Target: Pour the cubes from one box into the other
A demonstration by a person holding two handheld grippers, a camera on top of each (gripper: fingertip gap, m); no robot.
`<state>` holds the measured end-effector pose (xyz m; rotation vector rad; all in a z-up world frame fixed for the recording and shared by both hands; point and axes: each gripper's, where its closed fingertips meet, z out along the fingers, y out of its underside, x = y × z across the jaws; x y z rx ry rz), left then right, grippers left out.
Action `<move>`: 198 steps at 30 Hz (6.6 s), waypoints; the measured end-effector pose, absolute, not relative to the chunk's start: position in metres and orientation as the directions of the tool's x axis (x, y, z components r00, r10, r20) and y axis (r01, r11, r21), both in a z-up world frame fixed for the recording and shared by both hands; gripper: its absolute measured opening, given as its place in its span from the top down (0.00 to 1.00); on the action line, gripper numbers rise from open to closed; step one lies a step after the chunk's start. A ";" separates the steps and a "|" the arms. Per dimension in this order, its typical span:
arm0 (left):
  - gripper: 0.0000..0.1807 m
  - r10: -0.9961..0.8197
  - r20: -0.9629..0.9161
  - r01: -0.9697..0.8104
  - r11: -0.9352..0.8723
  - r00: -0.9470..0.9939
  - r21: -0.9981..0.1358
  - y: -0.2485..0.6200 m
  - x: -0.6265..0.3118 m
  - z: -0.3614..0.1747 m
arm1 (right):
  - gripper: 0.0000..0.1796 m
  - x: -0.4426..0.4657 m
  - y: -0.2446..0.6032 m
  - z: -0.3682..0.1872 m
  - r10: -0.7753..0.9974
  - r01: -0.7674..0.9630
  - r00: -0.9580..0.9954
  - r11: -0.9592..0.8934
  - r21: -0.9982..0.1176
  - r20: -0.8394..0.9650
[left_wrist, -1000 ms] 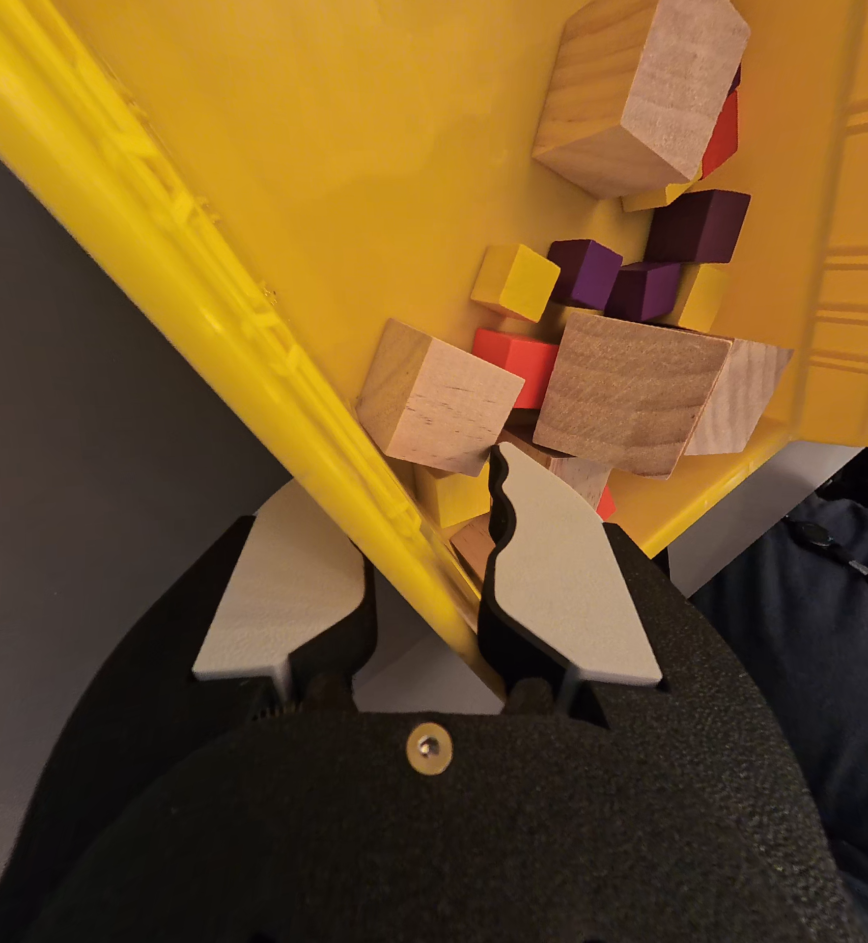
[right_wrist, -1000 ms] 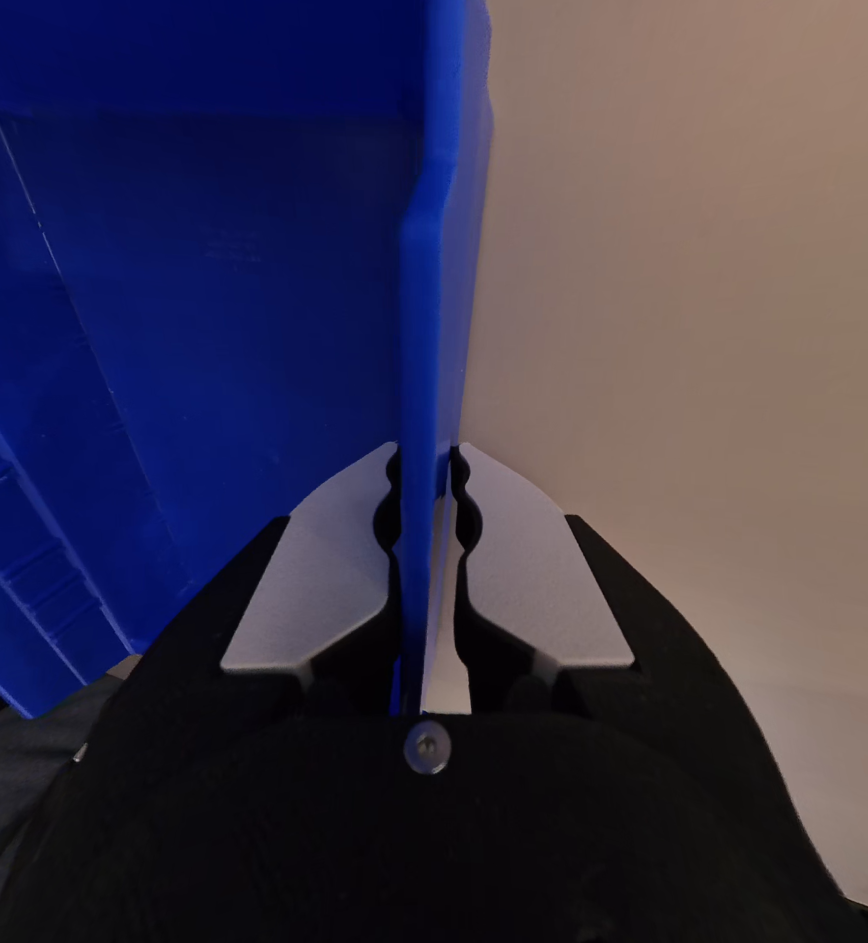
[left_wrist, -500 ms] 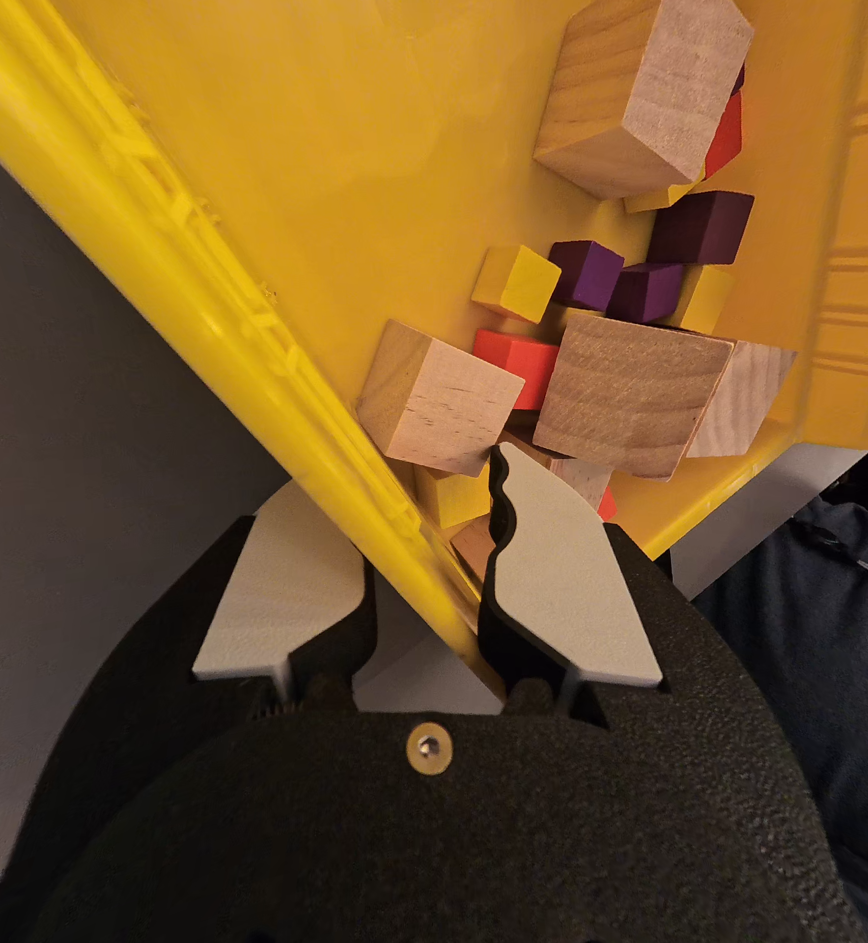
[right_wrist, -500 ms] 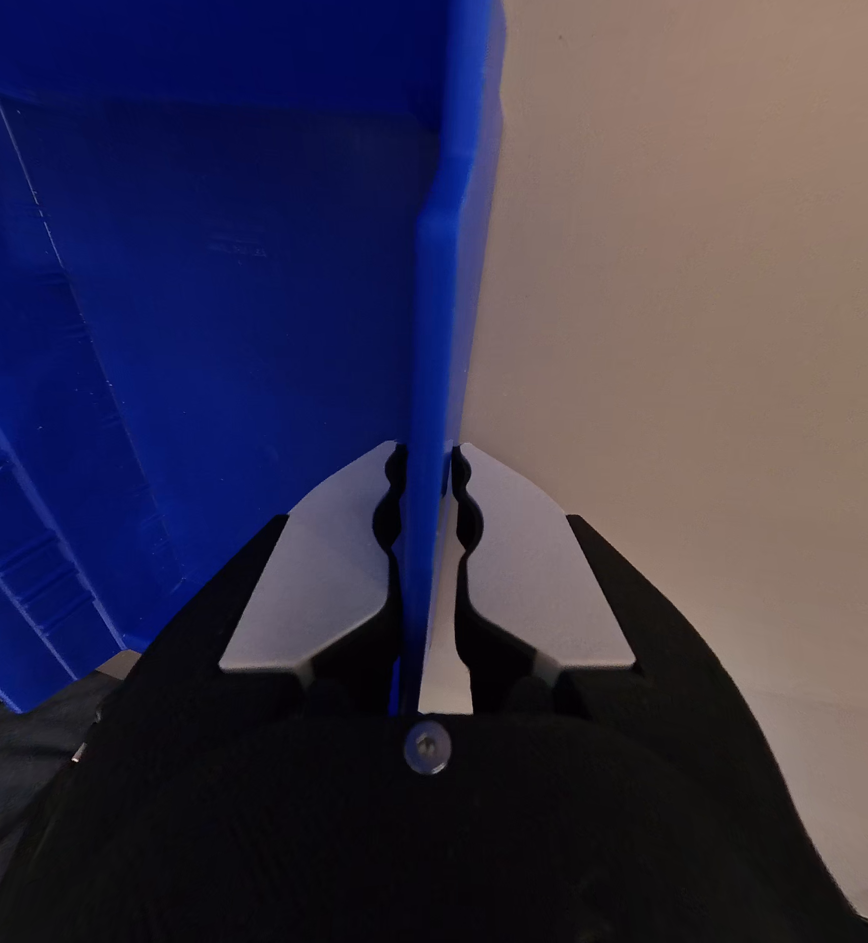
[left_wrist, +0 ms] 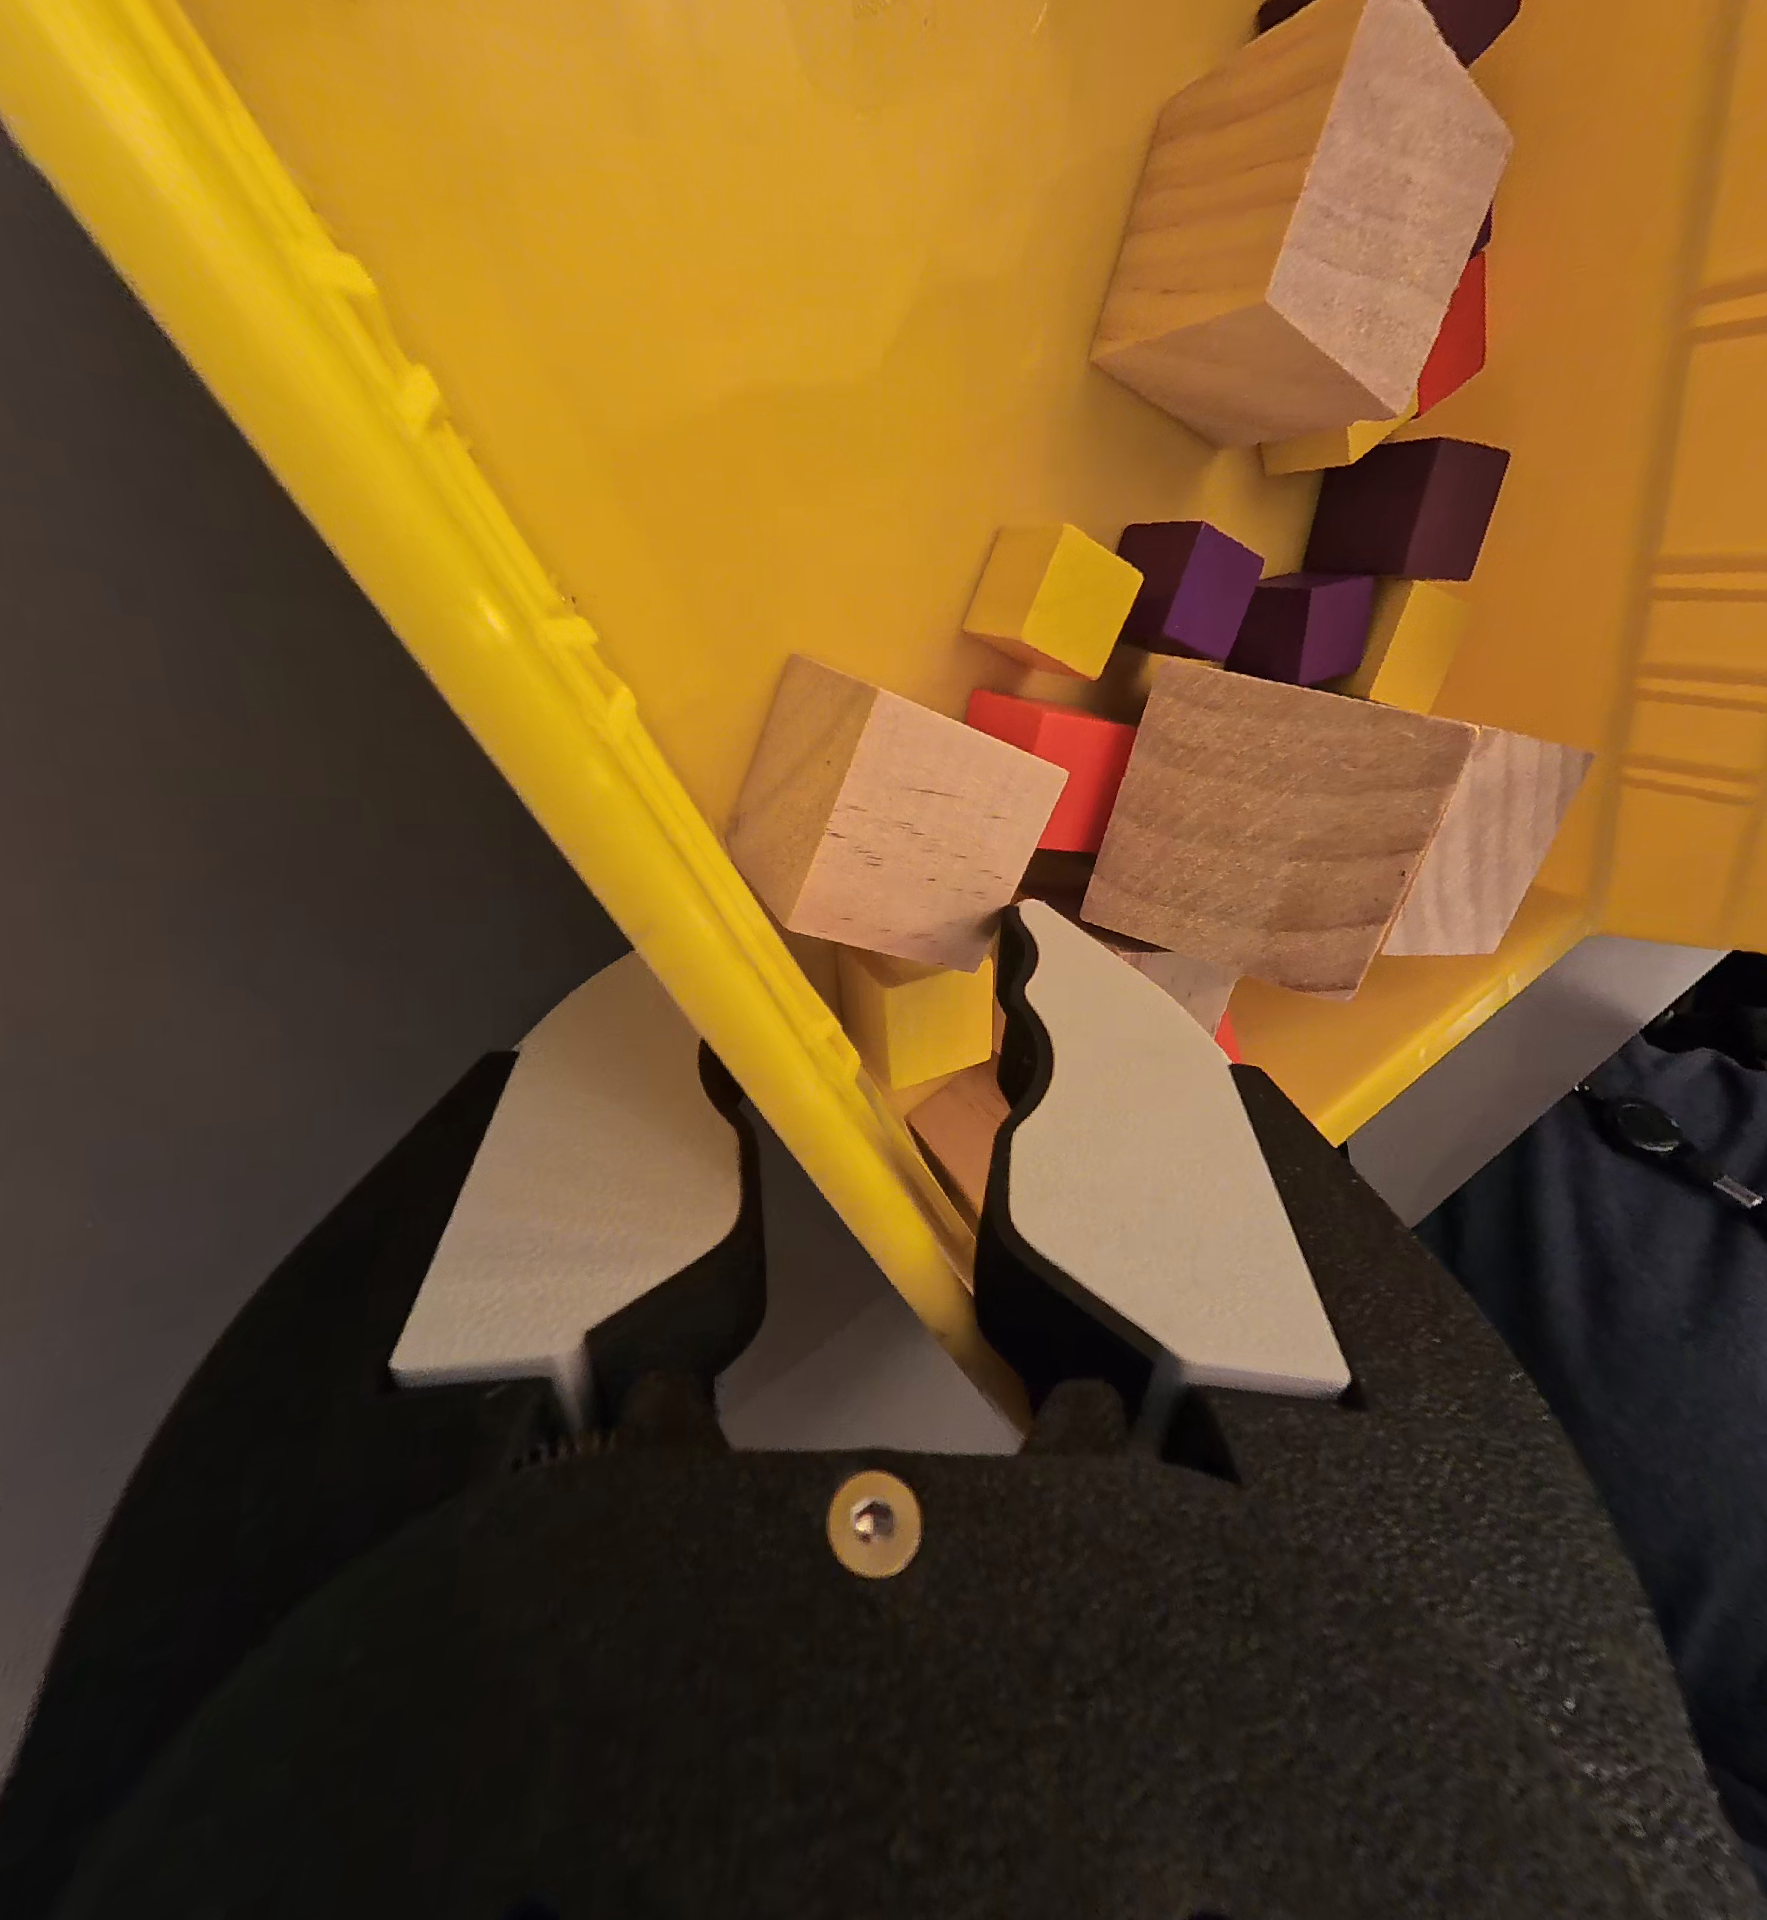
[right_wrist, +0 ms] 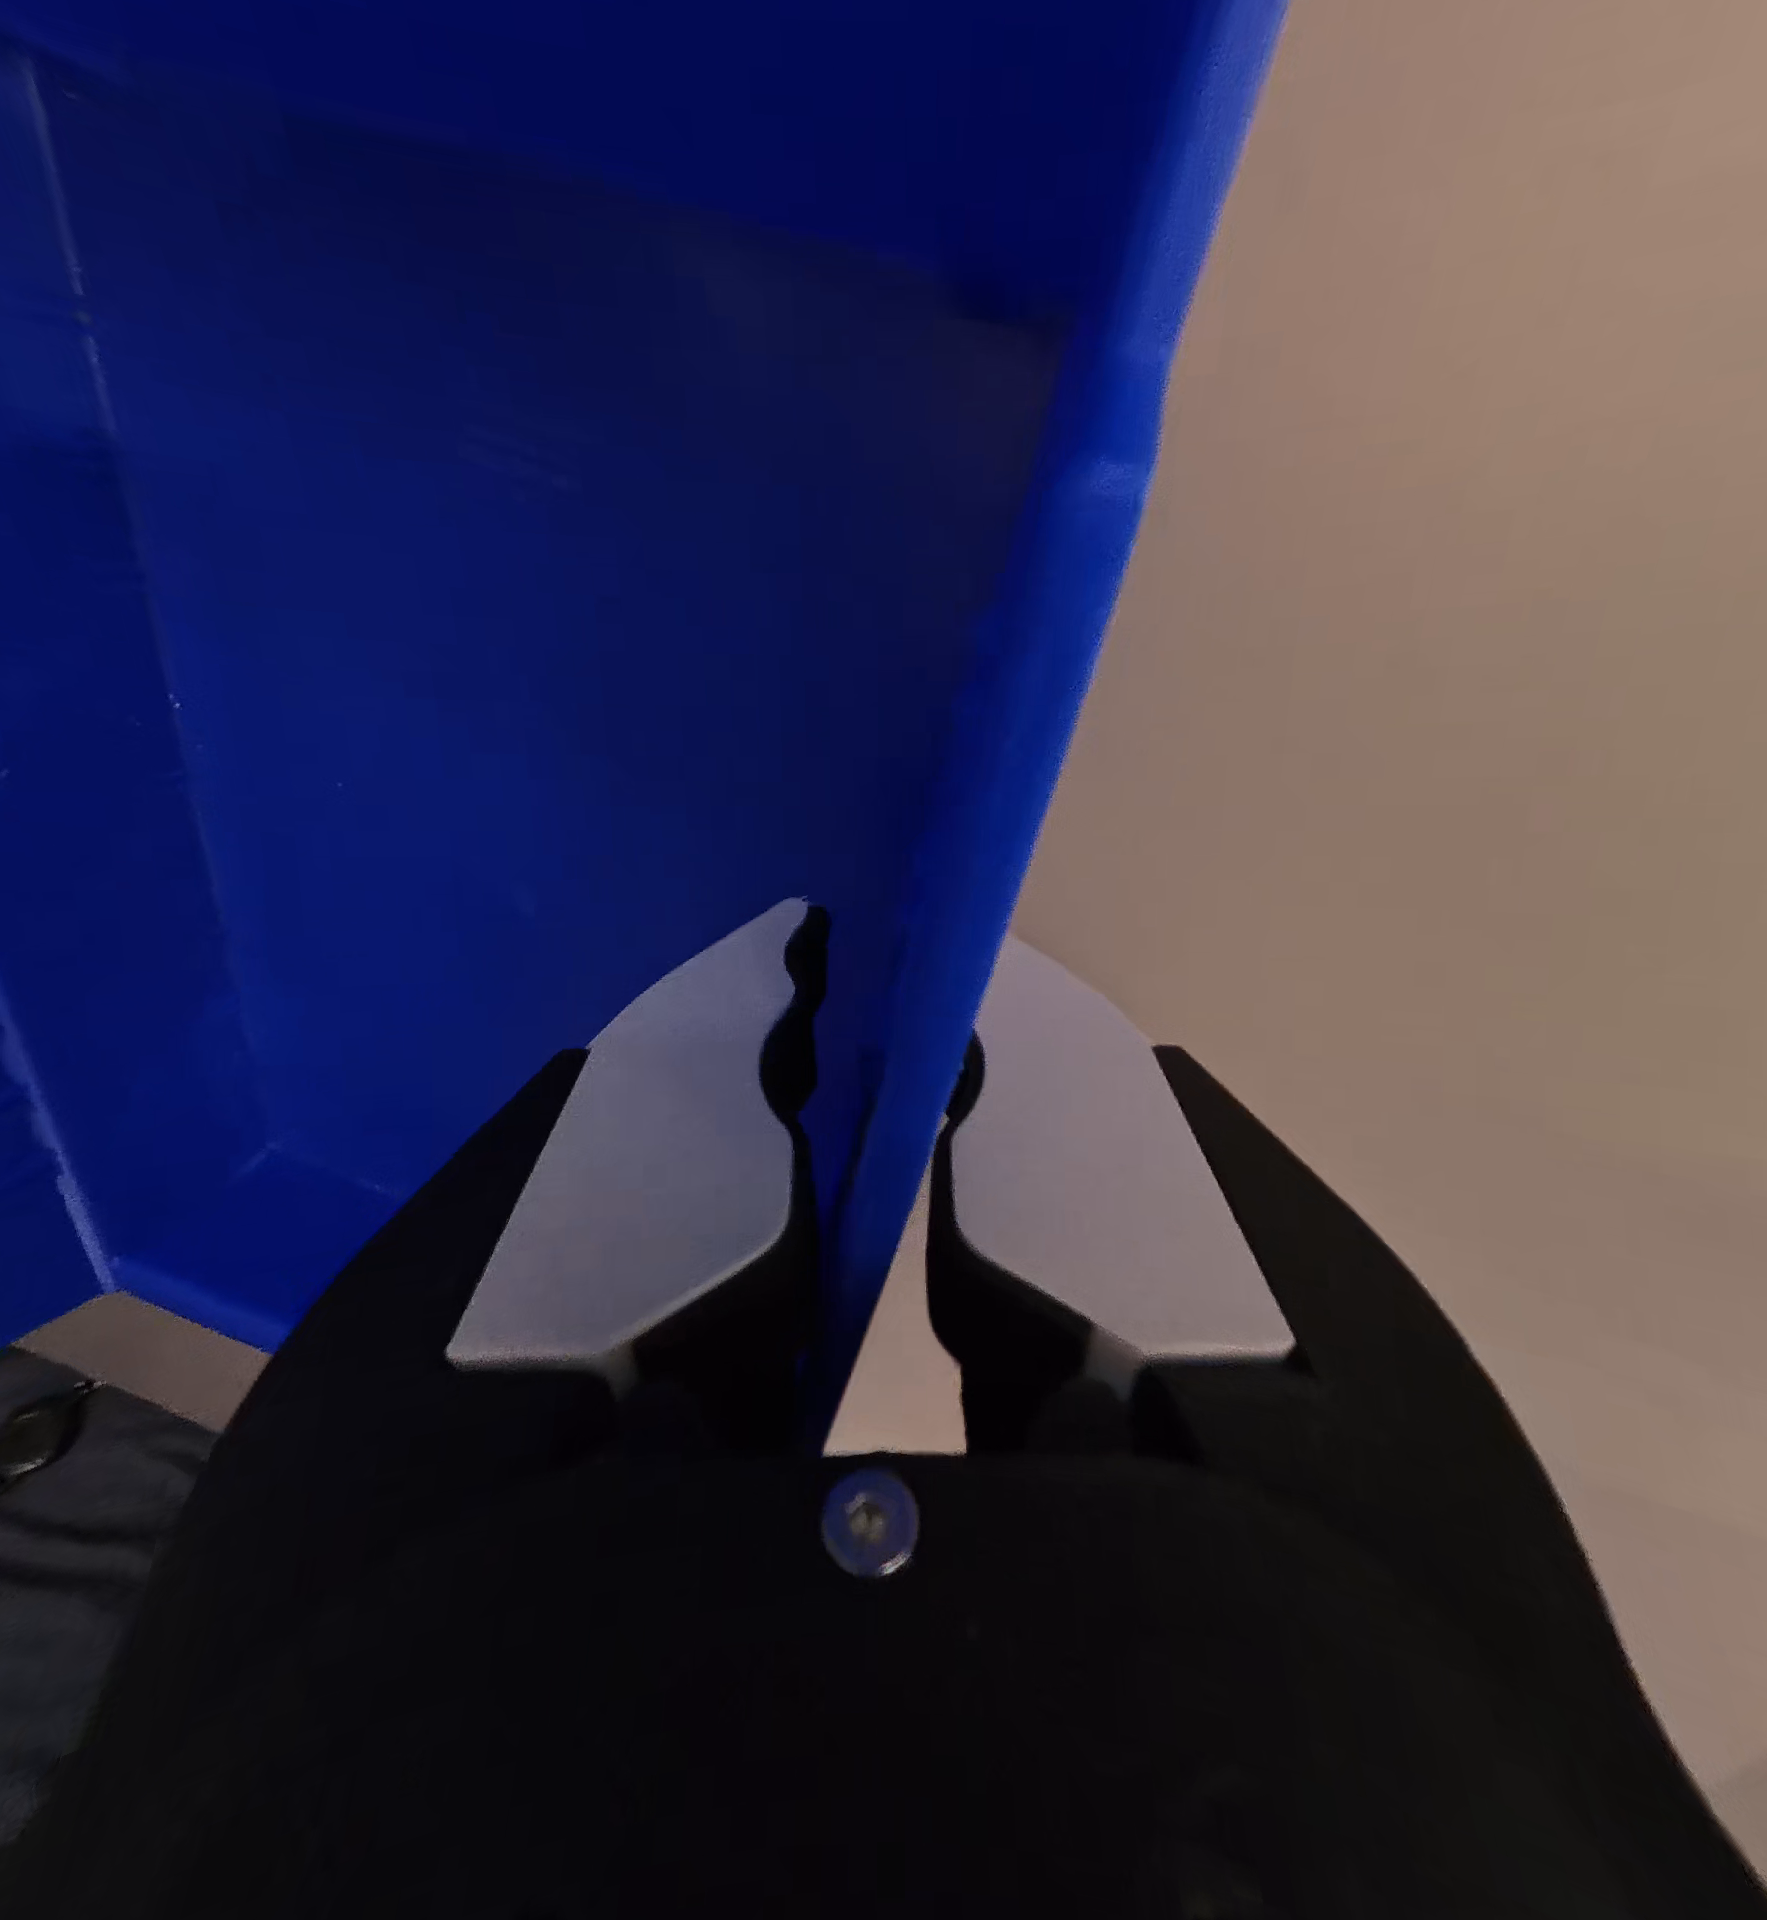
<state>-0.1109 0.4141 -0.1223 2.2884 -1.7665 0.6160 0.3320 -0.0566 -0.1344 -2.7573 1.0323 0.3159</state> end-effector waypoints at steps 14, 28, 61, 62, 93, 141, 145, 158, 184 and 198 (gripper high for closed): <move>0.74 -0.844 0.470 -0.909 -0.378 0.260 -0.176 0.425 -0.103 -0.112 | 0.84 0.344 -0.023 0.048 -0.557 -0.269 0.830 -0.402 -0.876 0.001; 0.76 -0.972 0.157 -0.326 -0.208 0.176 -0.922 0.434 -0.132 0.054 | 0.76 0.251 0.007 0.159 -0.375 0.088 0.927 0.140 -0.986 0.029; 0.82 -0.990 0.062 0.180 -0.039 0.127 -0.983 0.380 -0.099 0.196 | 0.94 0.211 -0.005 0.184 -0.371 0.252 0.909 0.133 -0.958 0.187; 0.82 -0.988 0.090 0.179 -0.067 0.123 -0.982 0.385 -0.099 0.198 | 0.95 0.205 -0.004 0.184 -0.329 0.241 0.927 0.156 -0.958 0.180; 0.69 -0.811 0.352 -0.422 -0.554 0.467 -0.718 0.501 -0.106 -0.010 | 0.66 0.055 0.251 0.007 -0.054 -0.400 0.912 -0.338 -0.852 -0.406; 0.94 -0.896 0.220 -0.870 -0.433 0.386 -0.237 0.417 -0.062 -0.107 | 0.87 0.057 0.291 -0.133 -0.447 -0.478 0.877 -0.848 -0.229 -0.177; 0.93 -0.936 0.141 -0.901 -0.350 0.324 -0.254 0.392 -0.032 -0.108 | 0.88 0.082 0.261 -0.134 -0.495 -0.525 0.849 -0.828 -0.196 -0.183; 0.89 -0.988 0.098 -0.963 -0.140 0.120 -0.231 0.292 0.040 -0.110 | 0.93 0.147 0.148 -0.136 -0.637 -0.654 0.754 -0.751 -0.091 -0.163; 0.96 -0.976 0.099 -0.978 -0.199 0.193 -0.061 0.279 0.050 -0.109 | 0.98 0.148 0.121 -0.131 -0.689 -0.700 0.708 -0.713 -0.025 -0.157; 0.96 -0.991 -0.050 -0.974 -0.114 0.126 -0.195 0.260 0.116 0.046 | 0.98 0.207 0.101 0.010 -0.690 -0.714 0.699 -0.670 -0.203 -0.187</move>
